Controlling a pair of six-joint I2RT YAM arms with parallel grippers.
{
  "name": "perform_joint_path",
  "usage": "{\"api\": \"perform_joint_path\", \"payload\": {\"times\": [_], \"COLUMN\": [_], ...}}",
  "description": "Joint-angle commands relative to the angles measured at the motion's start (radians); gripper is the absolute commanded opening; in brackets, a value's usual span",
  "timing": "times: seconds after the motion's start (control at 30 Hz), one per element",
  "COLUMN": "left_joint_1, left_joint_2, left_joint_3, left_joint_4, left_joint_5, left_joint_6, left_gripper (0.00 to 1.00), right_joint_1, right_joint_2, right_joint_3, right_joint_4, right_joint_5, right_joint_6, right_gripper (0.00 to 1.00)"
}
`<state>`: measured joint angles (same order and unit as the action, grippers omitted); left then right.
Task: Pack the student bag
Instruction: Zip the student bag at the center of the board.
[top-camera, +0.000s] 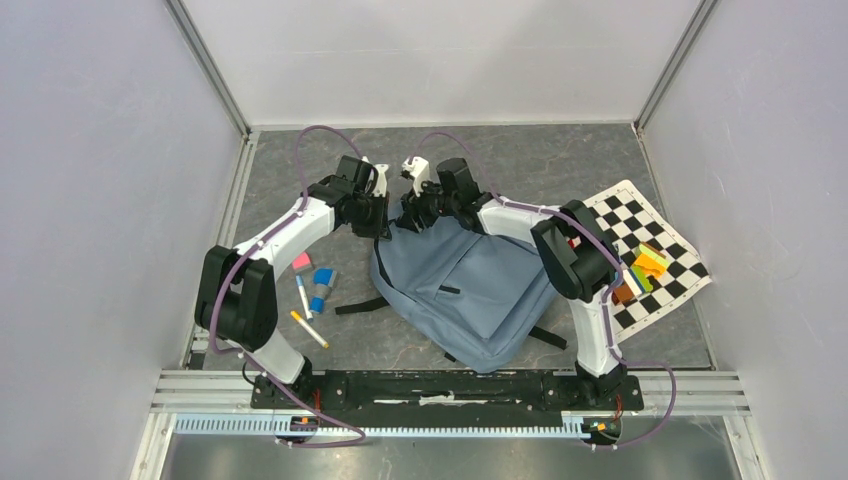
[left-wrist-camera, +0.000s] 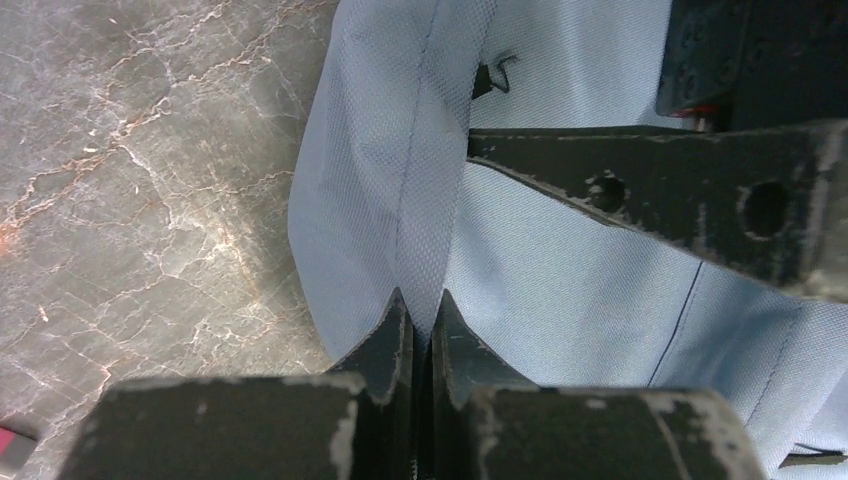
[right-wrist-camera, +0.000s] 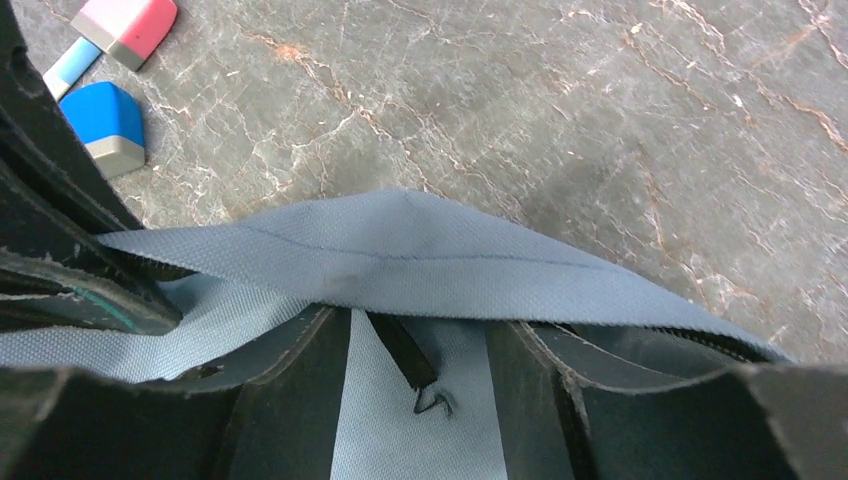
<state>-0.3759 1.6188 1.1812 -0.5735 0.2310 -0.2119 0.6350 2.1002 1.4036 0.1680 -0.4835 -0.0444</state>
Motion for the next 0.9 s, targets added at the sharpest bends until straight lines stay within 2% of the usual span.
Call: {"api": "perform_joint_path", "payload": {"times": [0.0, 0.07, 0.1, 0.23, 0.3, 0.43, 0.6, 0.7, 0.87], "left_joint_1": [0.002, 0.002, 0.002, 0.004, 0.005, 0.013, 0.022, 0.028, 0.048], "left_joint_2": [-0.015, -0.011, -0.011, -0.01, -0.011, -0.023, -0.052, -0.088, -0.216], "left_joint_3": [0.009, 0.011, 0.011, 0.01, 0.006, -0.004, -0.023, -0.038, -0.16], "left_joint_4": [0.04, 0.041, 0.042, 0.044, 0.043, 0.043, 0.054, 0.066, 0.191], "left_joint_5": [0.062, 0.066, 0.068, 0.07, 0.066, 0.062, 0.072, 0.076, 0.072], "left_joint_6": [0.009, 0.009, 0.009, 0.011, 0.011, -0.006, -0.065, -0.12, -0.254], "left_gripper": [0.02, 0.02, 0.02, 0.02, 0.02, 0.02, 0.02, 0.02, 0.02], "right_joint_1": [0.003, 0.007, 0.009, 0.015, 0.015, 0.015, 0.023, 0.023, 0.022], "right_joint_2": [0.027, 0.037, 0.041, 0.059, 0.045, -0.053, -0.226, -0.262, -0.222], "right_joint_3": [0.044, 0.046, 0.049, 0.064, 0.053, -0.049, -0.201, -0.195, -0.118], "right_joint_4": [0.072, 0.08, 0.081, 0.068, 0.07, 0.127, 0.207, 0.149, 0.005], "right_joint_5": [-0.078, -0.104, -0.116, -0.116, -0.066, 0.123, 0.561, 0.73, 0.91], "right_joint_6": [0.025, 0.022, 0.018, 0.012, 0.011, 0.002, -0.024, -0.051, -0.098], "right_gripper": [0.58, 0.56, 0.52, 0.23, 0.02, 0.0, 0.0, 0.0, 0.0]}}
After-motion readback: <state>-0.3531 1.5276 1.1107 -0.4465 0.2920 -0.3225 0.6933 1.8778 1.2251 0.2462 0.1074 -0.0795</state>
